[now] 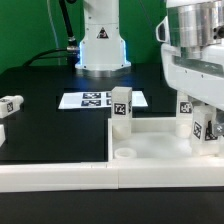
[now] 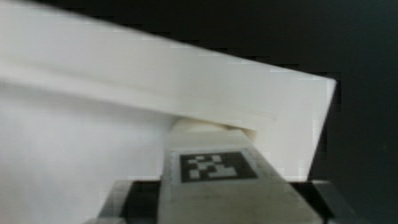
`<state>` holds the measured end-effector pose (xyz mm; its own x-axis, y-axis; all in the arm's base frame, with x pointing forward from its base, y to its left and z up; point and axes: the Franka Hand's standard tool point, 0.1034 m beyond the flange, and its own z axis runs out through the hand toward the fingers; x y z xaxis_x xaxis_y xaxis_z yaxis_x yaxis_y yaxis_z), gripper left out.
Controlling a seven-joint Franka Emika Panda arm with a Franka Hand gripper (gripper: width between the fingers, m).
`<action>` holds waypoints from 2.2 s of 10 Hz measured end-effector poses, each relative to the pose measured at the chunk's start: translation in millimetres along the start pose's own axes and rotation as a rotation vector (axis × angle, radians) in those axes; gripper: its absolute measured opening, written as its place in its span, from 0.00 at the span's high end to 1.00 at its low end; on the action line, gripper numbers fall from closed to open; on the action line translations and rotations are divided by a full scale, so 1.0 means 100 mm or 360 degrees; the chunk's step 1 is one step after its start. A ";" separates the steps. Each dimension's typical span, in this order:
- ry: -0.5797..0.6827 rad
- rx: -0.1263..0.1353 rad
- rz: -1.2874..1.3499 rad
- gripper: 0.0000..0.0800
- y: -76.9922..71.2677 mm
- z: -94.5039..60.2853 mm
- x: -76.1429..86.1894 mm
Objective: Assemble square table
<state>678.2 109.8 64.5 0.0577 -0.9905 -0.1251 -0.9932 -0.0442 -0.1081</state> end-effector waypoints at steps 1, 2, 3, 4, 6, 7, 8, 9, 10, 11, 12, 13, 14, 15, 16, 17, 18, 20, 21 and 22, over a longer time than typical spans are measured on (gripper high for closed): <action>-0.0009 0.0006 0.0175 0.64 0.00 0.00 0.00; -0.0009 0.0016 0.0292 0.64 -0.01 0.00 0.00; -0.0008 0.0015 0.0286 0.64 -0.01 0.00 0.01; -0.0008 0.0014 0.0281 0.56 -0.01 0.01 0.00; 0.0006 0.0006 -0.0076 0.22 0.00 0.01 0.01; 0.0016 0.0000 -0.0373 0.22 -0.02 -0.02 0.02; 0.0027 0.0001 -0.0683 0.19 -0.04 -0.03 0.04; 0.0027 0.0000 -0.0730 0.19 -0.04 -0.03 0.04; 0.0028 -0.0001 -0.0821 0.19 -0.04 -0.03 0.04; 0.0028 -0.0003 -0.0957 0.19 -0.04 -0.03 0.04; 0.0038 -0.0015 -0.1121 0.19 -0.03 -0.03 0.04; 0.0085 -0.0062 -0.1439 0.19 -0.04 -0.05 0.05; 0.0117 -0.0083 -0.1697 0.19 -0.06 -0.07 0.06; 0.0122 -0.0093 -0.1892 0.19 -0.08 -0.08 0.06; 0.0124 -0.0103 -0.2037 0.19 -0.08 -0.08 0.06; 0.0124 -0.0102 -0.2028 0.19 -0.08 -0.08 0.06; 0.0125 -0.0100 -0.1982 0.19 -0.08 -0.08 0.06; 0.0126 -0.0098 -0.1935 0.47 -0.08 -0.08 0.06; 0.0126 -0.0092 -0.1833 0.47 -0.08 -0.08 0.06; 0.0130 -0.0089 -0.1717 0.63 -0.08 -0.08 0.07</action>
Offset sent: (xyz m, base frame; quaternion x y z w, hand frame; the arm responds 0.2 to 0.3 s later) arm 0.0000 0.0000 0.0000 0.0000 0.0000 0.0000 1.0000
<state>685.5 102.0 72.0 0.8990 -0.4313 0.0755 -0.4260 -0.9015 -0.0763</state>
